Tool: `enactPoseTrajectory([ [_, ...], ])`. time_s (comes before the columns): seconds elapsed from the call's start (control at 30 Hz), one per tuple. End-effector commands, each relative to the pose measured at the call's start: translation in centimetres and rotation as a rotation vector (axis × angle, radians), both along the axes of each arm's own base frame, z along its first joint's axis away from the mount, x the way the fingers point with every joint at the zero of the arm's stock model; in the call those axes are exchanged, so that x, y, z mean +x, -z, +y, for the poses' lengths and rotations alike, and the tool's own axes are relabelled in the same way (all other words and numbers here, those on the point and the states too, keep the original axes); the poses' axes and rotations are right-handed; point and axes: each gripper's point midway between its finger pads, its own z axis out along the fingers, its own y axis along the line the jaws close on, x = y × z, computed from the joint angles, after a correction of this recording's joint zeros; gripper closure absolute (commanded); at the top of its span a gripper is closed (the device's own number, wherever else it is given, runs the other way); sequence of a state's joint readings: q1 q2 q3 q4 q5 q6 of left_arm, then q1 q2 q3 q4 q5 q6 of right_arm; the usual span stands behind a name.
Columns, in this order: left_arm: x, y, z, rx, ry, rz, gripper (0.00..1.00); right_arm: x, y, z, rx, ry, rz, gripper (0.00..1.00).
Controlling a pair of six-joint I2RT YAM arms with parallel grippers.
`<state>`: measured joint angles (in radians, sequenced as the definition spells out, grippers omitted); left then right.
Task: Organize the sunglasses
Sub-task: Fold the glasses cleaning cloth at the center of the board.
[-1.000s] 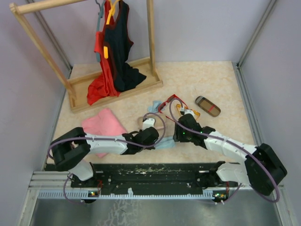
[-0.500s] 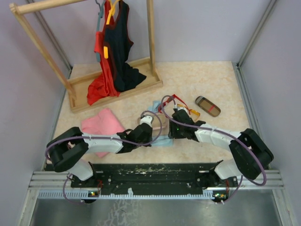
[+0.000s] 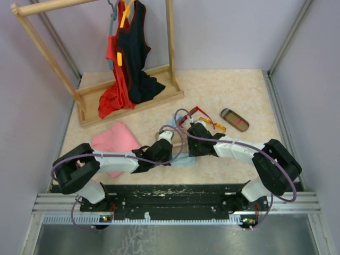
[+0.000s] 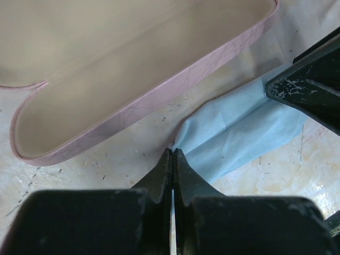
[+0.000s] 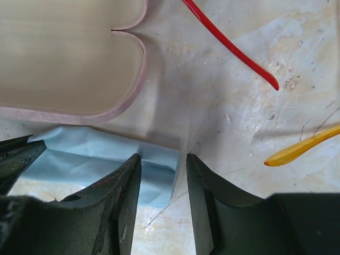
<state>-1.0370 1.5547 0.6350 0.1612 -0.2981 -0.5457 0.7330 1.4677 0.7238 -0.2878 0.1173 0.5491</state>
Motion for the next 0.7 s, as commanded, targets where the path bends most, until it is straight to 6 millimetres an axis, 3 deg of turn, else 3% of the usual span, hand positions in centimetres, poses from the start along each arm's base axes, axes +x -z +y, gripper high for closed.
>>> enactPoseTrajectory([
  [0.0,0.0,-0.5,0.0,-0.021,-0.001,-0.007,1.0,0.5,-0.4,0.6,-0.026,-0.008,-0.005,0.6],
  [0.3,0.0,-0.5,-0.3,-0.026,0.008,-0.001,1.0,-0.5,1.5,0.7,-0.103,-0.041,0.063,0.64],
  [0.4,0.0,-0.5,-0.4,-0.026,0.01,0.0,1.0,-1.2,2.3,0.8,-0.116,-0.057,0.093,0.72],
  [0.57,-0.1,-0.4,-0.4,-0.026,0.01,0.003,1.0,-2.1,3.0,0.7,-0.097,-0.068,0.121,0.99],
  [0.67,-0.1,-0.5,-0.4,-0.029,0.007,0.006,1.0,-2.1,2.7,0.8,-0.077,-0.068,0.108,1.0],
])
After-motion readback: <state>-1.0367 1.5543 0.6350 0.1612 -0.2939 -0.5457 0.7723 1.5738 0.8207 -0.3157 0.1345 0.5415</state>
